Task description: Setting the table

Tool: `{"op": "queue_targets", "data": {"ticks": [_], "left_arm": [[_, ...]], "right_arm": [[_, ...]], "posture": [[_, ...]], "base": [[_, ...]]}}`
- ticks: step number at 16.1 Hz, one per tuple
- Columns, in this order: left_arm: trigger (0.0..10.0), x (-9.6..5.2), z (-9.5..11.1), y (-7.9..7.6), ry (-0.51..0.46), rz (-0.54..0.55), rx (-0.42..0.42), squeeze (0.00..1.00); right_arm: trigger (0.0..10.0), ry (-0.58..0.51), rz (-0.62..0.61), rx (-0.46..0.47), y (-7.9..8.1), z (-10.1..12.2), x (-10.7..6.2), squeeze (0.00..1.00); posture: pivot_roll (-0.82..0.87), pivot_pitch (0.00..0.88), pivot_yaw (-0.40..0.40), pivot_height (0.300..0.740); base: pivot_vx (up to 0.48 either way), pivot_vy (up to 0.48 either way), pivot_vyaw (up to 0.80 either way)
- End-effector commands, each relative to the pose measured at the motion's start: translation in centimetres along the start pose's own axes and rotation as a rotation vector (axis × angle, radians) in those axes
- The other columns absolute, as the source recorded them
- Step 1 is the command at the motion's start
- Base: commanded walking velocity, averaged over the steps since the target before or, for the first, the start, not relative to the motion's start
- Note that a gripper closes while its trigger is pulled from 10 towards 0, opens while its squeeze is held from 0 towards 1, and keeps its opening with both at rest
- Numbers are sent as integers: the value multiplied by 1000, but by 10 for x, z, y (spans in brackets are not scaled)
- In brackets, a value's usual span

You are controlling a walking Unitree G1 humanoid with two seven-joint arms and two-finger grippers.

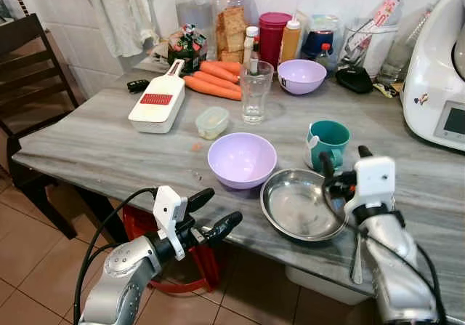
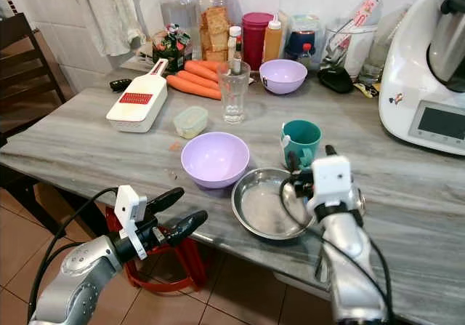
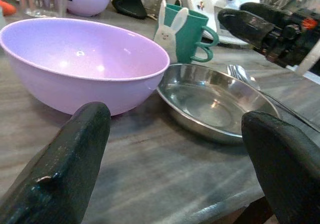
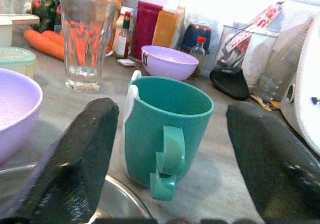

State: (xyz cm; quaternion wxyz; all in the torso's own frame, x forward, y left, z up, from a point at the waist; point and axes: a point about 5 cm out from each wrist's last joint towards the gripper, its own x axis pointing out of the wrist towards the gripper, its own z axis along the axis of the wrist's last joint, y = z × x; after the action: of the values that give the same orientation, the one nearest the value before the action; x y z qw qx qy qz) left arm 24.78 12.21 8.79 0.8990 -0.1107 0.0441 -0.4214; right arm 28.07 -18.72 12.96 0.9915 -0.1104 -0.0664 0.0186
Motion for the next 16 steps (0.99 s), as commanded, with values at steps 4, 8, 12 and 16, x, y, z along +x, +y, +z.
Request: {"op": "queue_targets", "data": {"ticks": [4, 8, 12, 16], "left_arm": [[10000, 3, 7, 1, -26, 21, 26, 0], [10000, 2, 14, 11, -96, 140, 29, 0], [10000, -8, 30, 39, -200, 430, 97, 0], [10000, -9, 33, 46, -212, 510, 114, 0]], "right_arm": [[10000, -78, -29, -20, 9, 14, -5, 1000], [10000, -102, -2, -63, 18, 21, -7, 1000], [10000, -132, 33, -107, 26, 28, -3, 0], [10000, -147, 97, -152, 35, 30, -4, 0]], "posture": [[-51, 0, 40, 740], [-50, 0, 28, 740], [-44, 0, 21, 740], [-40, 0, 18, 740]], "base": [[0, 0, 0], [0, 0, 0], [0, 0, 0], [0, 0, 398]]}}
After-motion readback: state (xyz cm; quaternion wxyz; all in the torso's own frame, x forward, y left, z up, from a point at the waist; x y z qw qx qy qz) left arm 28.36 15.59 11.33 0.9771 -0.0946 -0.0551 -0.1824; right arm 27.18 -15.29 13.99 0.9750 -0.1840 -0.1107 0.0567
